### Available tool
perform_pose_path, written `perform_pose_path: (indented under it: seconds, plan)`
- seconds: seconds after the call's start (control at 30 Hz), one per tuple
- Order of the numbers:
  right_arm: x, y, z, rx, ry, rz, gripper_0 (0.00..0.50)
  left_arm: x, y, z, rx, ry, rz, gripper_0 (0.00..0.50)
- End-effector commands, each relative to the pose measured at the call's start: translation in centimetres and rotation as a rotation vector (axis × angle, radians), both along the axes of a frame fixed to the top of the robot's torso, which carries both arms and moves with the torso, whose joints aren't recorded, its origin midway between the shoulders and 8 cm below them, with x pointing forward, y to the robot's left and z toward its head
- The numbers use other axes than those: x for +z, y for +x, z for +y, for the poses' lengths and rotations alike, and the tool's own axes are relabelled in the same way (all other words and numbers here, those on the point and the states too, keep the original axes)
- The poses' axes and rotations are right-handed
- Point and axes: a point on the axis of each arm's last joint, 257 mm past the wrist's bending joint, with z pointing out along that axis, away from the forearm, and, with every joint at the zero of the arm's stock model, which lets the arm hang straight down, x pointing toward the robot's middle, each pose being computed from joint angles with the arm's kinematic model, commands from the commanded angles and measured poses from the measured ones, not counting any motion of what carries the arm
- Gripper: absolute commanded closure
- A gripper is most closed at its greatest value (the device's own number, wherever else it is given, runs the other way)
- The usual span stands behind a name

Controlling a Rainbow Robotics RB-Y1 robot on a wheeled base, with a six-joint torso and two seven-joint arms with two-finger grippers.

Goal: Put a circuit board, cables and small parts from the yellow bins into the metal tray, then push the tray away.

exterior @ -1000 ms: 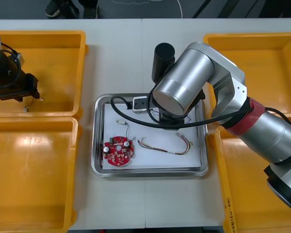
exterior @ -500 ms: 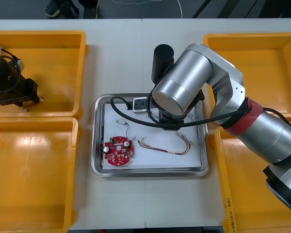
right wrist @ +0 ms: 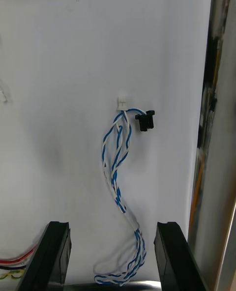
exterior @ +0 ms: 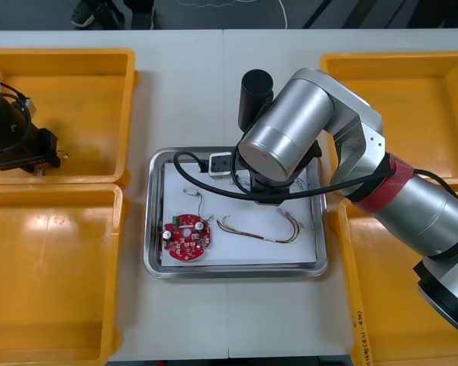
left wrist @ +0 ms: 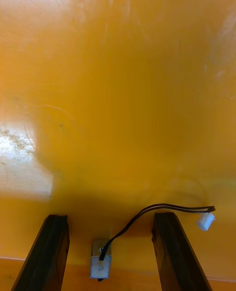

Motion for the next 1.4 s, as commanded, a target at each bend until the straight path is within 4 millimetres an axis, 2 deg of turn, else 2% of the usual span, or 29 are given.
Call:
perform_pose_path:
  seconds: [0.03,0.07,0.1,0.13,0.3,0.5,0.67,0.8,1.0,1.17,1.4]
  plan:
    - [2.8,0.5,1.5,0.028,0.012,-0.044,0.0,0.5,-0.5,2.4,-0.055,0.059,-0.007,0.056]
    - [3.2,0.5,1.1,0.018,0.01,-0.042,0.0,0.5,-0.5,2.4,-0.058,0.058,-0.007,0.262]
    - [3.7,0.4,1.1,0.018,0.013,-0.041,0.0,0.4,-0.6,2.4,-0.056,0.058,-0.002,0.43]
    - [4.0,0.4,0.8,0.012,0.013,-0.037,0.0,0.3,-0.6,2.3,-0.059,0.057,-0.002,0.497]
    - [5.9,0.1,-0.1,-0.01,0.034,-0.019,0.0,0.4,-0.5,2.1,-0.061,0.055,-0.004,0.5]
    - [9.5,-0.7,-2.6,-0.054,0.088,0.003,0.0,0.5,-0.3,2.0,-0.058,0.052,-0.007,0.5]
    - [13.4,0.0,-4.8,-0.109,0.214,-0.009,0.0,3.0,1.2,1.2,-0.063,0.056,-0.075,0.5]
    - [15.0,0.4,-6.7,-0.179,0.285,-0.006,0.0,5.6,2.4,0.6,-0.074,0.058,-0.146,0.5]
    - [15.9,0.3,-9.2,-0.318,0.354,0.02,0.0,8.9,3.0,0.1,-0.088,0.059,-0.214,0.5]
    - [16.5,-0.4,-10.2,-0.417,0.417,0.047,0.0,11.7,2.8,-0.3,-0.102,0.067,-0.252,0.5]
    - [17.6,-1.8,-13.0,-0.613,0.582,0.044,0.0,13.9,2.0,-0.6,-0.112,0.067,-0.272,0.5]
